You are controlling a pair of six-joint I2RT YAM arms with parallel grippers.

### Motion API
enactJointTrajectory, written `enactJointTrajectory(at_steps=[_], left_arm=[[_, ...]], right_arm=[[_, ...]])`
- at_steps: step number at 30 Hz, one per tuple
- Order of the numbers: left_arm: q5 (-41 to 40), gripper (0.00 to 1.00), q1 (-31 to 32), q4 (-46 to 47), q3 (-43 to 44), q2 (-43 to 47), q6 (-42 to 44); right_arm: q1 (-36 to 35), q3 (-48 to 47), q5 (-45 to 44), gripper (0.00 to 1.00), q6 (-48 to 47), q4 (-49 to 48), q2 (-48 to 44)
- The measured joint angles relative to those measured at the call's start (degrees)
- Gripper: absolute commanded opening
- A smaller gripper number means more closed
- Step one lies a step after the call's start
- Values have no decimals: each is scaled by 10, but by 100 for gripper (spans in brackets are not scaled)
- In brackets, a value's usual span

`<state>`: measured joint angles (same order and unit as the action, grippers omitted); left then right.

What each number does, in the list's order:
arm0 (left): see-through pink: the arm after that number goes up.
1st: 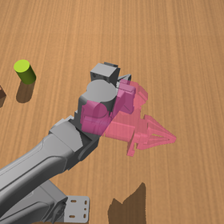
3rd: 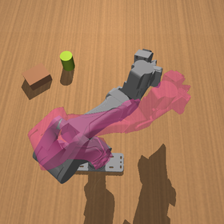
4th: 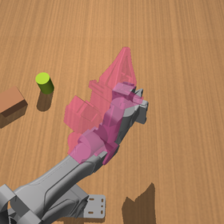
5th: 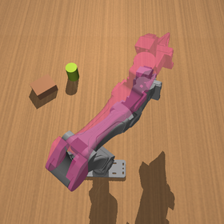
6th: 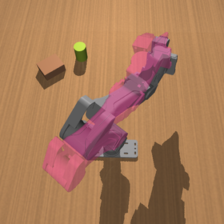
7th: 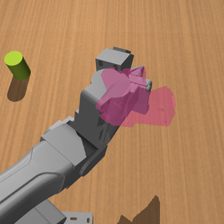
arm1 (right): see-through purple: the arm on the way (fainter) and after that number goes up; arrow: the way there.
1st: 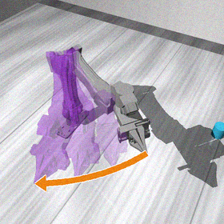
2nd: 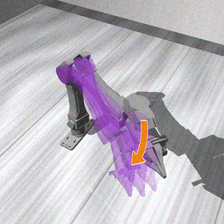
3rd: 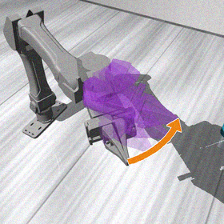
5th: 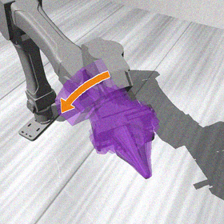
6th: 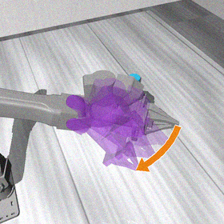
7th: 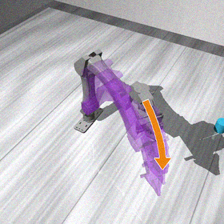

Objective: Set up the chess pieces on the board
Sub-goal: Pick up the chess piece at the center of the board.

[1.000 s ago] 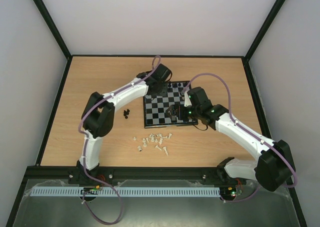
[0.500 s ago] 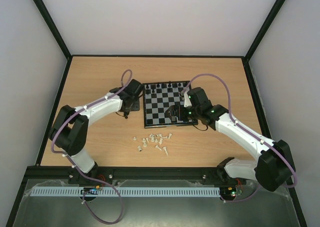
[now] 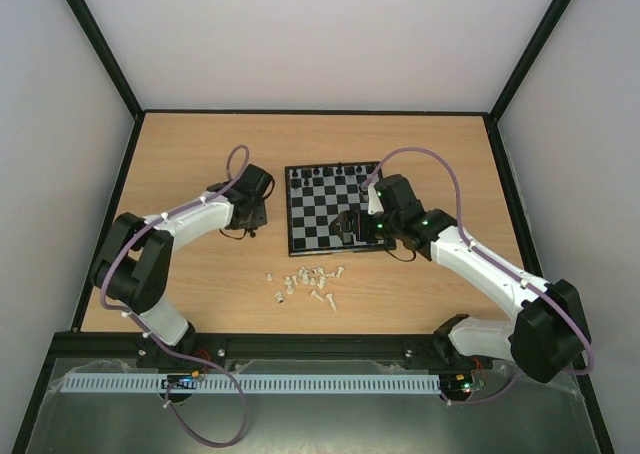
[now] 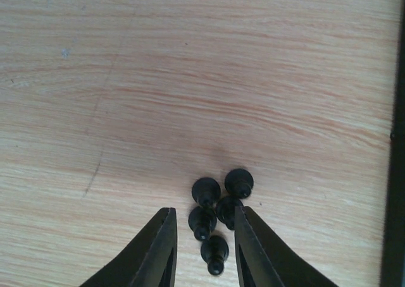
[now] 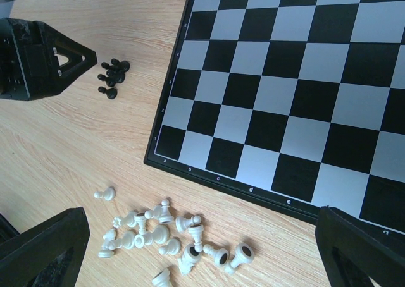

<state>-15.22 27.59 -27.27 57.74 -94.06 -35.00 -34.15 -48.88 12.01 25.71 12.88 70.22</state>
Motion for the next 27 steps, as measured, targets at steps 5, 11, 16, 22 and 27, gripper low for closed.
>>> enactJointTrajectory(at_steps=[5,11,16,22,27], left_arm=[[11,22,-18,23,-3,-10,2],[20,18,-23,36,-3,-31,6],[27,17,-23,43,-3,-43,10],[30,12,-23,46,-3,-45,12],[28,12,-23,46,-4,-45,12]], right_arm=[[0,0,0,99,0,0,1],[0,0,0,98,0,0,3],[0,0,0,99,0,0,4],[0,0,1,99,0,-1,4],[-1,0,1,99,0,-1,6]])
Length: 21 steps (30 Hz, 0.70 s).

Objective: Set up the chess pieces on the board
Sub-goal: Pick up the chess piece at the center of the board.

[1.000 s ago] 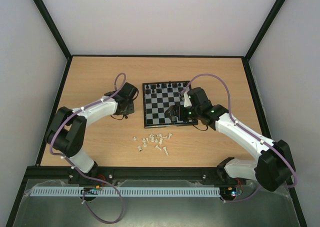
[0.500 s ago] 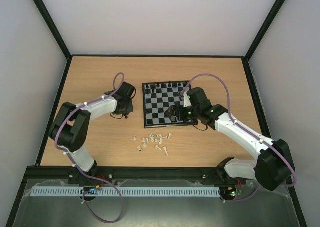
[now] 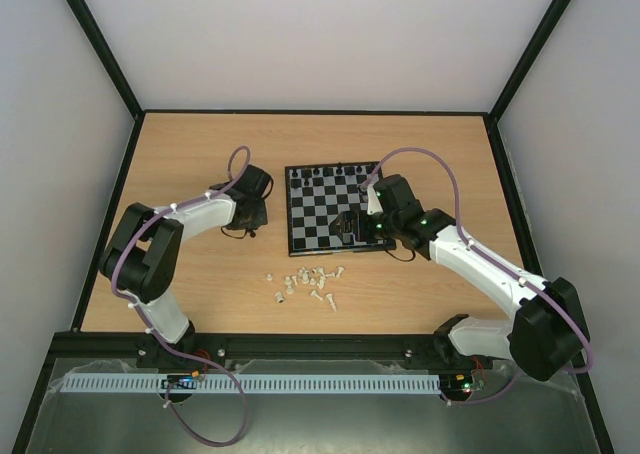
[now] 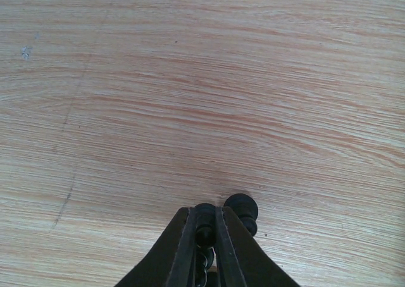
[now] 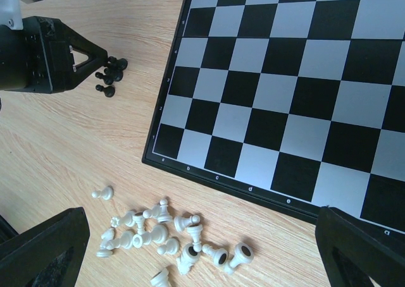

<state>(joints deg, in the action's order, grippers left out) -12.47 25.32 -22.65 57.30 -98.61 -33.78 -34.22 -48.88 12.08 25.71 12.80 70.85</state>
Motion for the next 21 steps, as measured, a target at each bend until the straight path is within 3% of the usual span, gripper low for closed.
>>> enactJointTrajectory(at_steps=[11,15,21], left_arm=[[-2,15,0,2,-6,-6,0],[-2,6,0,0,-8,-8,0],[-9,4,0,-2,-8,-8,2]], right_arm=[[0,0,0,99,0,-1,0],[0,0,0,99,0,-1,0],[0,0,0,99,0,-1,0]])
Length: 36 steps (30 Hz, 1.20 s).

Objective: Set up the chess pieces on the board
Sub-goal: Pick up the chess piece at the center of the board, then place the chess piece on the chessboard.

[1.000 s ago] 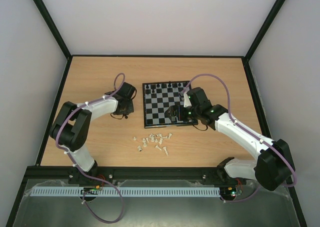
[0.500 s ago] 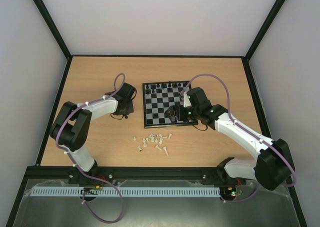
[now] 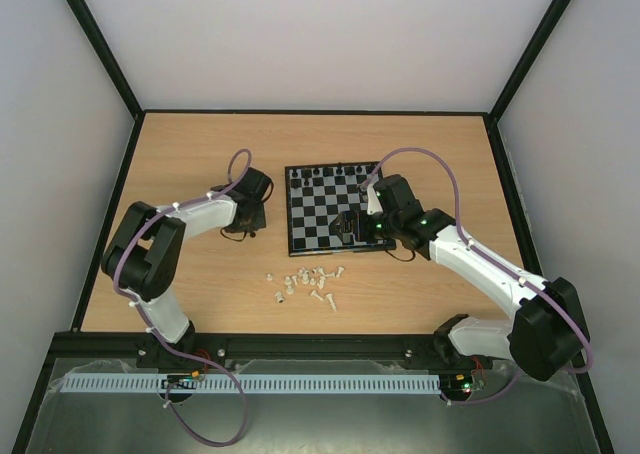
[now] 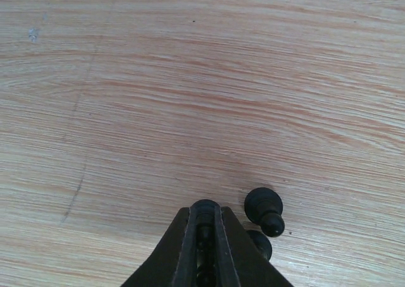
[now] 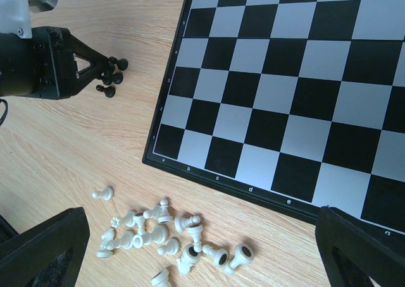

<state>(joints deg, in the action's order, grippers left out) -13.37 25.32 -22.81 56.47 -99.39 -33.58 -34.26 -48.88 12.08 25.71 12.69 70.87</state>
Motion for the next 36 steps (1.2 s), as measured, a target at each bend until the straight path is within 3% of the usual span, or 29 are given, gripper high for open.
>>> enactJointTrajectory(at_steps=[10,18,27,36], left_arm=[[-12,4,2,-43,49,44,7],[-19,4,48,-79,136,46,14],[-7,4,146,-109,338,-117,28],[19,4,169,-142,500,-281,40]], right_arm=[[0,0,0,99,0,0,0],[-2,0,-1,99,0,0,0],[-3,7,-40,99,1,1,-45],[-3,9,-60,98,2,1,-67]])
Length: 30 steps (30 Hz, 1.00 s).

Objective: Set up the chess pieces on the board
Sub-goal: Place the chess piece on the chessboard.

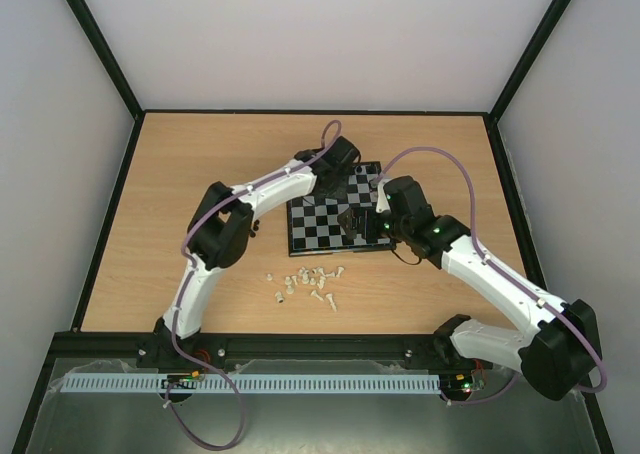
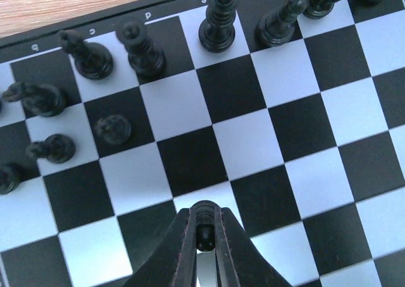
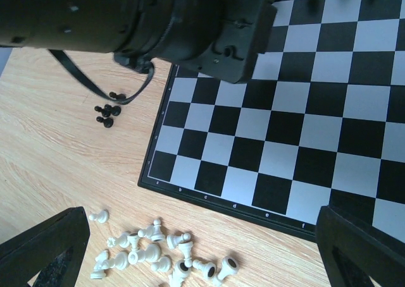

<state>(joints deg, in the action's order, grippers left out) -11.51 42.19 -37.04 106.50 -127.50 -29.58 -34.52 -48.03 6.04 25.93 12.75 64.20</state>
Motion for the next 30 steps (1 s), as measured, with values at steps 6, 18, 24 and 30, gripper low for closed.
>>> enactJointTrajectory(at_steps=[6,18,24,30], left_arm=[[1,4,-2,-16,60,-49,4],[1,5,-24,-17,91,-81,7],[3,5,-36,-16,106,-88,8],[9,5,-40,-12,117,-105,11]], right_arm=[[0,0,0,99,0,0,3],[0,0,1,99,0,0,5],[0,0,1,99,0,0,9],[0,0,2,99,0,0,13]])
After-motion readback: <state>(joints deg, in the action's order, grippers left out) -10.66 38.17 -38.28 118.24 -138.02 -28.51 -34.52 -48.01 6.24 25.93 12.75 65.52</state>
